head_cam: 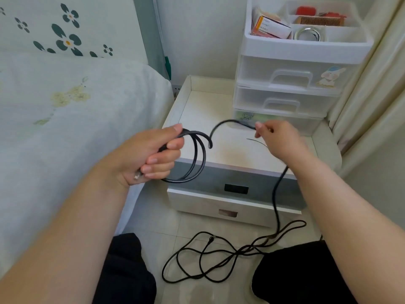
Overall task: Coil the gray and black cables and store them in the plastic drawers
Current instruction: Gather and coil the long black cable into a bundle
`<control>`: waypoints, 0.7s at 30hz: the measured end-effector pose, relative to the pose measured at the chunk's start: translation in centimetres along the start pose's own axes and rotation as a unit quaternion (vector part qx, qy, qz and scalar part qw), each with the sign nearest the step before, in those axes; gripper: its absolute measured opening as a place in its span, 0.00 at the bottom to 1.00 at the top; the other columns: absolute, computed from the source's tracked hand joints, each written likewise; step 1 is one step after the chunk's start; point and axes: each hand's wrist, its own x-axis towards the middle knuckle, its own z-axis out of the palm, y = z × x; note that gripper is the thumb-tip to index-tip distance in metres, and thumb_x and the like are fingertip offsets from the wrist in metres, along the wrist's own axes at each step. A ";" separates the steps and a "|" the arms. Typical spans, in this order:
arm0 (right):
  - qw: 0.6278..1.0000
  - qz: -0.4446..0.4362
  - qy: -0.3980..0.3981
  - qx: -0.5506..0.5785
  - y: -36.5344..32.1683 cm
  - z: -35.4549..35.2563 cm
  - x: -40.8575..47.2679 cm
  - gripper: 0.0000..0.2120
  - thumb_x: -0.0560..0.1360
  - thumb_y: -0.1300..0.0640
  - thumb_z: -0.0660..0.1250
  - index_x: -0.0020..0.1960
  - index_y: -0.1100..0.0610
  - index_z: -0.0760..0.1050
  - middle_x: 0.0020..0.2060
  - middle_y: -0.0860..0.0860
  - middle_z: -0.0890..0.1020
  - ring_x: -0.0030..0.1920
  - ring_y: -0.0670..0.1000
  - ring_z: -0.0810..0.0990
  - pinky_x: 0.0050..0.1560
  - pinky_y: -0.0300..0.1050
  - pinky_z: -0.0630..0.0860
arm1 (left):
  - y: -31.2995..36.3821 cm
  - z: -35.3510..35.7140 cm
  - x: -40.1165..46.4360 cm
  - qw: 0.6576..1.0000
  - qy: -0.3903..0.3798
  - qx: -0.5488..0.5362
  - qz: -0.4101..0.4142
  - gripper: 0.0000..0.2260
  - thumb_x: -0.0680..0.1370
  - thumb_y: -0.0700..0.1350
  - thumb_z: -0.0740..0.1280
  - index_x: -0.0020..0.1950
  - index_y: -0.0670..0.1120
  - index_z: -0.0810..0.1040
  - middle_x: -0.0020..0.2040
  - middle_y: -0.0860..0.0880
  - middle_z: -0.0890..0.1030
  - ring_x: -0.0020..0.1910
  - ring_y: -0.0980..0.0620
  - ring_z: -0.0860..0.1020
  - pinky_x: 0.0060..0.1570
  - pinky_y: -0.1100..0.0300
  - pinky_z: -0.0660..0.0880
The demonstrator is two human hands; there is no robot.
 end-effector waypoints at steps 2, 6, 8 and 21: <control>0.989 -0.003 -0.064 -0.135 1.1 0.9 0.2 0.17 0.80 0.43 0.56 0.53 0.50 0.80 0.43 0.50 0.80 0.42 0.52 0.78 0.43 0.47 0.73 | 0.2 -0.8 -0.4 0.998 -0.014 -0.061 0.009 0.19 0.79 0.55 0.57 0.31 0.48 0.66 0.16 0.55 0.60 0.11 0.60 0.56 0.16 0.70 0.50; 0.978 -0.205 0.042 -0.010 -0.9 3.3 -2.4 0.19 0.80 0.59 0.57 0.70 0.56 0.68 0.69 0.52 0.70 0.69 0.53 0.68 0.69 0.45 0.63 | -0.1 -1.1 -0.2 0.986 -0.080 -0.149 0.001 0.20 0.81 0.54 0.54 0.31 0.49 0.69 0.15 0.55 0.64 0.13 0.57 0.52 0.14 0.70 0.55; 0.938 -0.252 0.038 0.233 -3.1 3.0 -4.7 0.18 0.81 0.60 0.54 0.71 0.56 0.66 0.66 0.49 0.74 0.67 0.45 0.70 0.69 0.39 0.64 | -0.4 -1.0 0.1 0.974 -0.141 -0.179 -0.007 0.20 0.81 0.53 0.54 0.32 0.48 0.71 0.16 0.54 0.63 0.14 0.57 0.55 0.14 0.69 0.58; 0.848 -0.055 -0.229 0.475 -7.9 2.7 -8.6 0.13 0.78 0.44 0.60 0.60 0.48 0.68 0.56 0.53 0.78 0.38 0.57 0.84 0.35 0.50 0.81 | 0.4 0.7 0.4 0.982 -0.031 -0.182 0.046 0.19 0.81 0.54 0.54 0.31 0.49 0.68 0.16 0.55 0.62 0.11 0.60 0.60 0.14 0.68 0.52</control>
